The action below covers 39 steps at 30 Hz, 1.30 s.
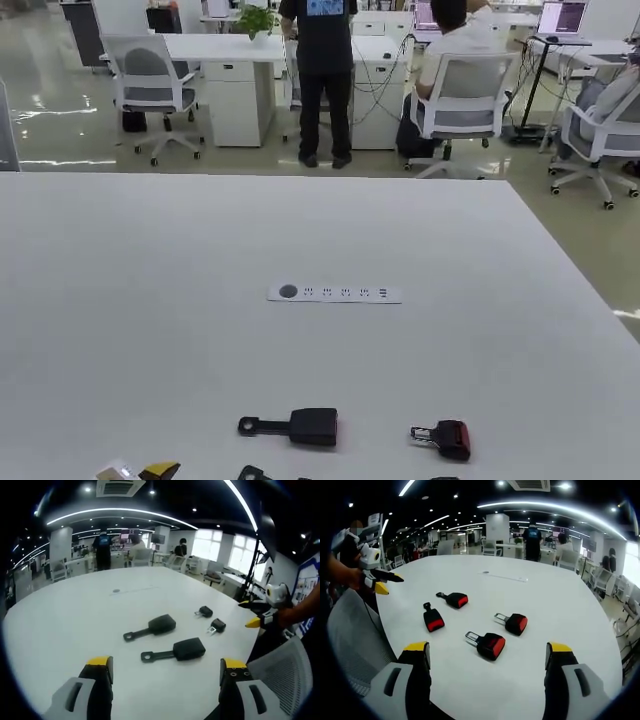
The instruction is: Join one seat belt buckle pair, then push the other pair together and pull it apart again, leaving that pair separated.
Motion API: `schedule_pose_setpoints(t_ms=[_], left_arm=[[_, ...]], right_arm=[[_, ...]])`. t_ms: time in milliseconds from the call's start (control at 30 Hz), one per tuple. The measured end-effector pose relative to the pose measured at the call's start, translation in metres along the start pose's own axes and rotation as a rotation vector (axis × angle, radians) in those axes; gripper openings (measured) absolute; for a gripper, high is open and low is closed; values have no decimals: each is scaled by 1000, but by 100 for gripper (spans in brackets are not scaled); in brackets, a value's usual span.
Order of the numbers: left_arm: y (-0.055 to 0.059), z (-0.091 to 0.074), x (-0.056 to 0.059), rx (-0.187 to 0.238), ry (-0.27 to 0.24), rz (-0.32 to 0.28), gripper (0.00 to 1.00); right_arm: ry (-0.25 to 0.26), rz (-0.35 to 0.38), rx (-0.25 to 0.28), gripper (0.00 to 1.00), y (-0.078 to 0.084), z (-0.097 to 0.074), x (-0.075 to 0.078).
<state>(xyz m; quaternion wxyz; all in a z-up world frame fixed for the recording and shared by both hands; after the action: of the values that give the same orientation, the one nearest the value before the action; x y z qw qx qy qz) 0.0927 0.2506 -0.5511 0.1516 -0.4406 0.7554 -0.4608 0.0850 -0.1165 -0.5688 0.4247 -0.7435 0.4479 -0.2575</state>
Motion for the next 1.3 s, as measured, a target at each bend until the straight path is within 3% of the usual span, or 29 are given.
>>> schedule_pose_setpoints(t_ms=[1100,1300], left_arm=[[3,0,-4,1,0,-3,89],[1,-1,1,-2,3,-1,88]], right_arm=[[-8,0,-11,94,2,0,0],[-11,-1,-15,94,3,1,0]])
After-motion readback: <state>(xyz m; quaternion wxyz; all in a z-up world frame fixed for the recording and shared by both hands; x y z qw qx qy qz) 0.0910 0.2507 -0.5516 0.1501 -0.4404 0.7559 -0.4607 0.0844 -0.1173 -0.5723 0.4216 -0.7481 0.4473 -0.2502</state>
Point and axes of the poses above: the centre of the closed fingertips' face, and the gripper's own axes: z roughly forward along the fingers, x roughly to its right, y roughly out of its underside, the point moved 6 cm from there along -z, roughly backward along the fingers, and after that the axes turned 2 degrees about y, right-handed, at the moved point
